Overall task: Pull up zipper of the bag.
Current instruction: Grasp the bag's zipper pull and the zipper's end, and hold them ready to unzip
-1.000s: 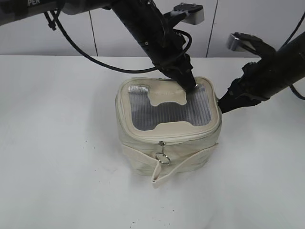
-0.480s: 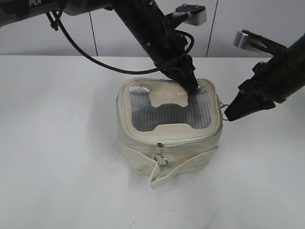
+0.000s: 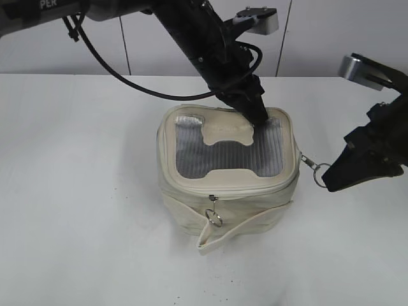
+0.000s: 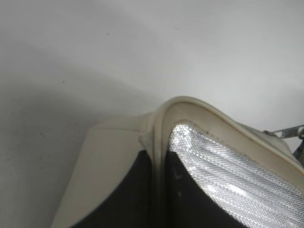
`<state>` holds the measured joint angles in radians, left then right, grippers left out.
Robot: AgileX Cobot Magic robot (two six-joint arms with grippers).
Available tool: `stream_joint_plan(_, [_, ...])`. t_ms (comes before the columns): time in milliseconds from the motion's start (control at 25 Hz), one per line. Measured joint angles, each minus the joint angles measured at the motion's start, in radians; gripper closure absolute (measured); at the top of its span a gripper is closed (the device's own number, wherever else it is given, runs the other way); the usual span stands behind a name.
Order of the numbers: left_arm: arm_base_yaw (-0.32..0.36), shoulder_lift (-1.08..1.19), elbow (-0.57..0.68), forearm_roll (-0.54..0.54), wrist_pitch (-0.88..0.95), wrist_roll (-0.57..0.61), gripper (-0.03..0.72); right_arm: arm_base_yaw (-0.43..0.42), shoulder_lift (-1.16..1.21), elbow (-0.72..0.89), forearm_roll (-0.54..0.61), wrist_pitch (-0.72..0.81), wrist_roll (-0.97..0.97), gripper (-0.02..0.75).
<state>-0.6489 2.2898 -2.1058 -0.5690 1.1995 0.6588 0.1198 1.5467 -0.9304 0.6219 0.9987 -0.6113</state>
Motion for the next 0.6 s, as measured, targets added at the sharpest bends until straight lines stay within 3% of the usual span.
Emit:
stream_joint_plan(160, [-0.003, 0.000, 0.000, -0.008, 0.009, -0.004, 0.652, 0.055, -0.087, 0.066, -0.003, -0.004, 0.035, 0.733])
stream_joint_plan(400, [-0.003, 0.000, 0.000, -0.004, 0.008, -0.020, 0.652, 0.276, -0.106, 0.108, -0.025, -0.057, 0.116, 0.733])
stream_joint_plan(600, [-0.002, 0.000, 0.000, 0.003, 0.007, -0.032, 0.652, 0.460, -0.087, 0.086, 0.051, -0.192, 0.130, 0.733])
